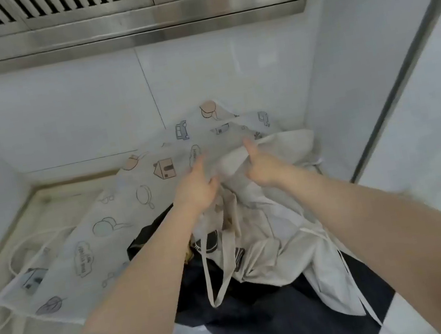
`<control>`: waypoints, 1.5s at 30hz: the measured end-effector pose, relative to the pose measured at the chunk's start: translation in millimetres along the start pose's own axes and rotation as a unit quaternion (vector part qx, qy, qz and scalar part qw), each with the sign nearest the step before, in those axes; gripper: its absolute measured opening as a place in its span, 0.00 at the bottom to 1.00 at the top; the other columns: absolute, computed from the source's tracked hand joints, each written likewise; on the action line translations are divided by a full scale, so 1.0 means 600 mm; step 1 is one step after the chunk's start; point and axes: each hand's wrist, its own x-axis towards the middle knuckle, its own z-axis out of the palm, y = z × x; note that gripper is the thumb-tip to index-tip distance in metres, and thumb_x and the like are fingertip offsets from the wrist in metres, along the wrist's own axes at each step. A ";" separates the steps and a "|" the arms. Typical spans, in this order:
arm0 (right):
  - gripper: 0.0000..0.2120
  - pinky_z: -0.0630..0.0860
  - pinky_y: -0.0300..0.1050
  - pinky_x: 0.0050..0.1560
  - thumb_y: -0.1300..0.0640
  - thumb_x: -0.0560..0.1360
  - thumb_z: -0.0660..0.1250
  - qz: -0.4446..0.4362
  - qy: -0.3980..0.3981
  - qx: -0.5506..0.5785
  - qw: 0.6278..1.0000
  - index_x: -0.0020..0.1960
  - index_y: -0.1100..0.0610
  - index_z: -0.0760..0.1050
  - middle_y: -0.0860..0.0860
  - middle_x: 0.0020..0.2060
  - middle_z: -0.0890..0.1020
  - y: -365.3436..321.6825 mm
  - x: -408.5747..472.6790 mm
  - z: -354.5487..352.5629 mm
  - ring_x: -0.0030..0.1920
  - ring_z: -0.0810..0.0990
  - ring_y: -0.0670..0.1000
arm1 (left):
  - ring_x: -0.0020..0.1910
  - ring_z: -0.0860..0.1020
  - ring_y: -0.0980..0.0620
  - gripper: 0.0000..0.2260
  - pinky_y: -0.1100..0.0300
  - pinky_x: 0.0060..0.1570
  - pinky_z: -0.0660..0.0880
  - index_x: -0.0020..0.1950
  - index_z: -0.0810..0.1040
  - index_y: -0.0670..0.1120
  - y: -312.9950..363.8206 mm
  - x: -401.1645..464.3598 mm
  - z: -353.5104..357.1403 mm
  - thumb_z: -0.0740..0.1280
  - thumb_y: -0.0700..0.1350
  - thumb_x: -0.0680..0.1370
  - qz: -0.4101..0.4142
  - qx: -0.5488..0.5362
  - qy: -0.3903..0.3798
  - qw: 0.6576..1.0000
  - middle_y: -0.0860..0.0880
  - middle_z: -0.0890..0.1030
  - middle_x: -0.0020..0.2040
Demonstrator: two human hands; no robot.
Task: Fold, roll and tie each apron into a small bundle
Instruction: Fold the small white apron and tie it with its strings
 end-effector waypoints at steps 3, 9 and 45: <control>0.36 0.74 0.43 0.51 0.68 0.77 0.54 0.050 -0.028 0.145 0.988 0.78 0.49 0.40 0.56 0.63 0.70 0.004 0.034 -0.002 0.51 0.73 0.53 | 0.64 0.73 0.42 0.28 0.55 0.64 0.68 0.77 0.52 0.48 0.017 0.036 0.017 0.60 0.44 0.80 0.016 -0.027 0.011 0.999 0.45 0.63 0.74; 0.24 0.75 0.45 0.51 0.70 0.79 0.55 0.032 -0.010 0.414 0.910 0.73 0.57 0.61 0.54 0.70 0.68 -0.012 0.039 -0.015 0.65 0.73 0.53 | 0.53 0.79 0.43 0.29 0.54 0.55 0.74 0.77 0.52 0.47 0.048 0.071 0.051 0.60 0.40 0.78 0.028 -0.035 -0.019 0.999 0.44 0.61 0.74; 0.10 0.67 0.40 0.44 0.61 0.75 0.62 -0.147 0.191 -0.084 0.967 0.54 0.60 0.78 0.55 0.48 0.79 -0.233 -0.111 -0.067 0.52 0.77 0.54 | 0.54 0.75 0.40 0.11 0.54 0.50 0.69 0.59 0.71 0.40 -0.034 -0.122 -0.272 0.62 0.42 0.77 -0.037 0.047 0.177 0.982 0.40 0.74 0.59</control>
